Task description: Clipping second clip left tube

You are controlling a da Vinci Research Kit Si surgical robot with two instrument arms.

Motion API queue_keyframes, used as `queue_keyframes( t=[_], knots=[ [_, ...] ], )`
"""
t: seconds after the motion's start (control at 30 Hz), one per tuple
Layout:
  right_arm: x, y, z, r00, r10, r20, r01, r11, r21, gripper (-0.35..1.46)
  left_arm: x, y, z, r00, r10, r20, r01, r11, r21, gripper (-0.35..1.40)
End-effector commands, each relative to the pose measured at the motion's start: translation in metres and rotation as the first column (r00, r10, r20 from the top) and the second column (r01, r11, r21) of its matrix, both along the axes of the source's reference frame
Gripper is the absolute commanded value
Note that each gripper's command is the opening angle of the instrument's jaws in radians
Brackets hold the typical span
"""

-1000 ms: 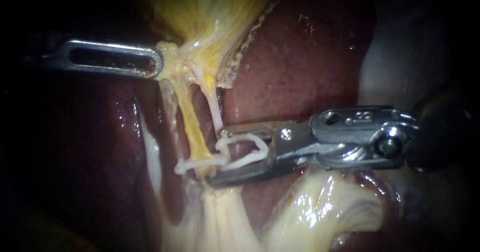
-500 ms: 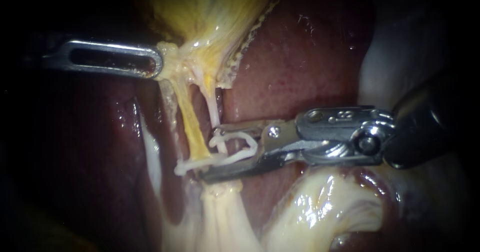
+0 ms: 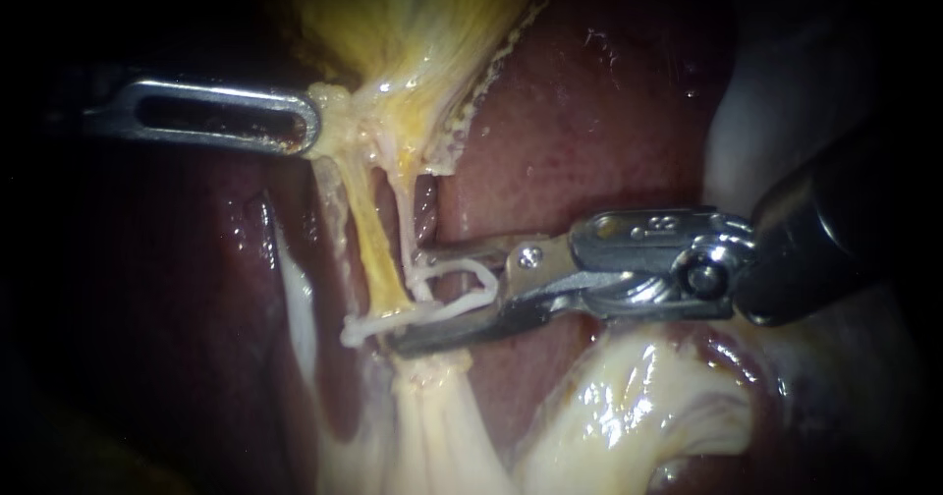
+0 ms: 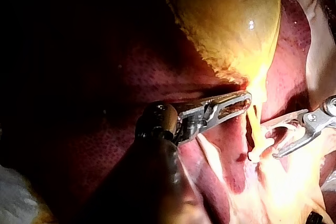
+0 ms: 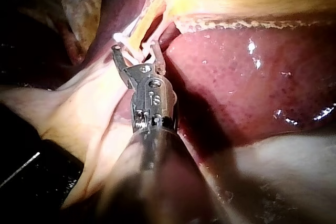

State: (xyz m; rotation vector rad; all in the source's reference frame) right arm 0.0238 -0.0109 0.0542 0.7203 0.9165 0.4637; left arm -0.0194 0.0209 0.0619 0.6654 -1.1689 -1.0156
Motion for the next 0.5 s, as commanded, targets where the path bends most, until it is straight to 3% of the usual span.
queue_keyframes(
  t=[0.03,0.27,0.5],
  knots=[
    [-0.0002,0.0001,-0.0004,1.0,-0.001,-0.005,0.001,1.0,0.0,0.48,0.0,0.0,0.0,1.0,0.0,0.0,0.0,1.0,0.0,-0.35],
    [-0.001,0.001,-0.0023,0.9981,0.008,-0.06,-0.006,1.0,0.022,0.48,0.0001,0.0,0.0,1.0,0.0,0.0,0.0,1.0,0.0,-0.35],
    [-0.0005,0.0005,-0.0022,0.9965,-0.009,-0.084,0.013,0.999,0.047,0.45,0.0,0.0,0.0,1.0,0.0,0.0,0.0,1.0,0.0,-0.35]
  ],
)
